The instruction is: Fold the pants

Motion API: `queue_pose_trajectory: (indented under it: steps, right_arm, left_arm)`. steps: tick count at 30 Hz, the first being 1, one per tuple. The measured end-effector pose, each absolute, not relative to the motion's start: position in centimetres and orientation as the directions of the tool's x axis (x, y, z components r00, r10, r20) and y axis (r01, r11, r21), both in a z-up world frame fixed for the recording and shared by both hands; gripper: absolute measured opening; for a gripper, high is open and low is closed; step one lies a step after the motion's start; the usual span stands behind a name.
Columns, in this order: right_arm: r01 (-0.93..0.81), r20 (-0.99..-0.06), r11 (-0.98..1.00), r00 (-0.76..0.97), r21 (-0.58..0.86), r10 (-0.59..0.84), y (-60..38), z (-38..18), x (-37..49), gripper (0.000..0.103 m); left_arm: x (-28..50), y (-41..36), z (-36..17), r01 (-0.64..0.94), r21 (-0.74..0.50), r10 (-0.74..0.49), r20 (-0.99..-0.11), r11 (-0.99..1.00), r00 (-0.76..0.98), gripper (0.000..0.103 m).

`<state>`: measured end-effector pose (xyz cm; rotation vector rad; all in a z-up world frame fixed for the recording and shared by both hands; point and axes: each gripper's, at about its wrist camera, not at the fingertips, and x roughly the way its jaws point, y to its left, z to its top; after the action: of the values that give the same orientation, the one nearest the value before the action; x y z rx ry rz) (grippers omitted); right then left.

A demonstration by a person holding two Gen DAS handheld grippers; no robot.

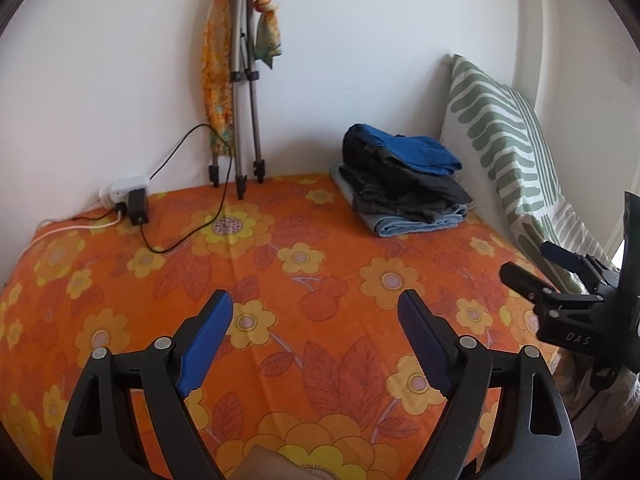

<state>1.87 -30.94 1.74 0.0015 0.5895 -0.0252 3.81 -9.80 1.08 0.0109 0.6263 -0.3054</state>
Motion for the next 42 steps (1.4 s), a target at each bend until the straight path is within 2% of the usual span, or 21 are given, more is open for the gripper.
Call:
queue_pose_trajectory:
  steps: [42]
  right_arm:
    - [0.026,-0.557,1.0,0.83,-0.002,-0.023,-31.2,1.6,1.8,0.103]
  left_arm:
    - [2.8,-10.6,1.1,0.315,-0.064,-0.293,-0.574,0.947,0.764,0.085]
